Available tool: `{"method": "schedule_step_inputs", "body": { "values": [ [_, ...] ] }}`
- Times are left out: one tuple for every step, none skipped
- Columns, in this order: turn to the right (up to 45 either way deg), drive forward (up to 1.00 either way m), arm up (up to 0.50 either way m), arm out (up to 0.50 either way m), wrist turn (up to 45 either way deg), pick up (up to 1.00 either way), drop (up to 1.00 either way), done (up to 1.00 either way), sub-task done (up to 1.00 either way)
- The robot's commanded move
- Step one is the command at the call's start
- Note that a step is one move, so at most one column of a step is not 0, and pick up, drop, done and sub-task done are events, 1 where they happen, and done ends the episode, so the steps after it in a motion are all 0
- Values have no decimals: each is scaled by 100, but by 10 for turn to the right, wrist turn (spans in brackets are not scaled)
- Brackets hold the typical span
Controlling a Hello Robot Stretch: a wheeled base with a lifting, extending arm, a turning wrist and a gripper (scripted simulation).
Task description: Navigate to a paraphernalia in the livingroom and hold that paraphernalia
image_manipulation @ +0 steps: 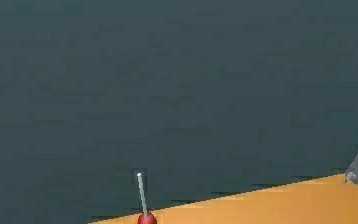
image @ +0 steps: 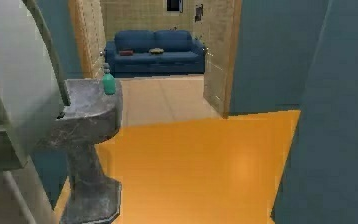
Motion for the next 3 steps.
{"method": "schedule_step_inputs", "body": {
  "values": [
    [30, 0, 0, 0, 0, 0, 0, 0, 0],
    [0, 30, 0, 0, 0, 0, 0, 0, 0],
    [150, 0, 0, 0, 0, 0, 0, 0, 0]
  ]
}}
